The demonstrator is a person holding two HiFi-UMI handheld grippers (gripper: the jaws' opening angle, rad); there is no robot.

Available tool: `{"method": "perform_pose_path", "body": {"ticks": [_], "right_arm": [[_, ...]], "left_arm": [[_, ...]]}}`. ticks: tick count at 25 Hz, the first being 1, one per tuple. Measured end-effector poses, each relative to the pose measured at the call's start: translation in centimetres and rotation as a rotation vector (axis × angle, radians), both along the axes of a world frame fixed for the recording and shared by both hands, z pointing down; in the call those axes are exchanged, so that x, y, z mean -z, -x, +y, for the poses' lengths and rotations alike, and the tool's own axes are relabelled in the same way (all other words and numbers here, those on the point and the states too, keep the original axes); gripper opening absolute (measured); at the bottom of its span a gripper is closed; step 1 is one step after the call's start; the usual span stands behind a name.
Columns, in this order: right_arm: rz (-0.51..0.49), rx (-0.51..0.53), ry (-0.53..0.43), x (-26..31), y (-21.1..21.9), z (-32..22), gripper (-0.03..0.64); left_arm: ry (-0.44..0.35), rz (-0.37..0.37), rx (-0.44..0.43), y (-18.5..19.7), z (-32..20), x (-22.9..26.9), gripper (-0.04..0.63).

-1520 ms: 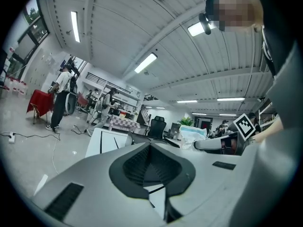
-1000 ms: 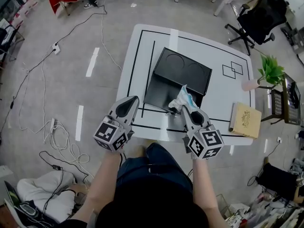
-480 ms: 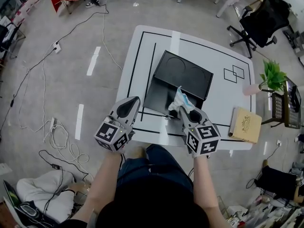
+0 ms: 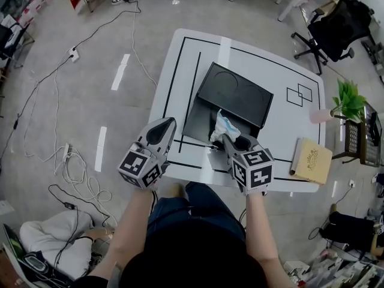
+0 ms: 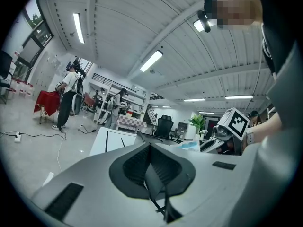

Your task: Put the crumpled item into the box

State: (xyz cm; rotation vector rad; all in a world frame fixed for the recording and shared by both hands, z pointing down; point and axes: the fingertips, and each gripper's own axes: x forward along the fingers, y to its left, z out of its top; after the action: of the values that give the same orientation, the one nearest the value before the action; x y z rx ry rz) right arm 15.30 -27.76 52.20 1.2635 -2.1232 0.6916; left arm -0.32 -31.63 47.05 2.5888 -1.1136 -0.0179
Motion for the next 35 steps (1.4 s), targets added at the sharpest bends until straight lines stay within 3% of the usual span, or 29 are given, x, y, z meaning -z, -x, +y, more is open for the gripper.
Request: {"method": "perform_pose_path", "body": {"ticks": [11, 21, 24, 35], "right_arm": [[0.093, 0.051, 0.09, -1.5, -0.4, -0.1, 0.08], [0.132, 0.034, 0.087, -1.5, -1.4, -0.5, 0.095], [0.136, 0.029, 0.09, -1.6, -1.7, -0.6, 0.143], [0.181, 0.023, 0.087, -1.6, -2.5, -0.5, 0.143]], "left_arm": [[0.009, 0.007, 0.027, 0.5, -0.5, -0.2, 0.002], [0.008, 0.011, 0.029, 0.4, -0.7, -0.3, 0.002], [0.009, 0.01, 0.031, 0.4, -0.6, -0.3, 0.002], [0.009, 0.012, 0.044, 1.1, -0.5, -0.3, 0.002]]}}
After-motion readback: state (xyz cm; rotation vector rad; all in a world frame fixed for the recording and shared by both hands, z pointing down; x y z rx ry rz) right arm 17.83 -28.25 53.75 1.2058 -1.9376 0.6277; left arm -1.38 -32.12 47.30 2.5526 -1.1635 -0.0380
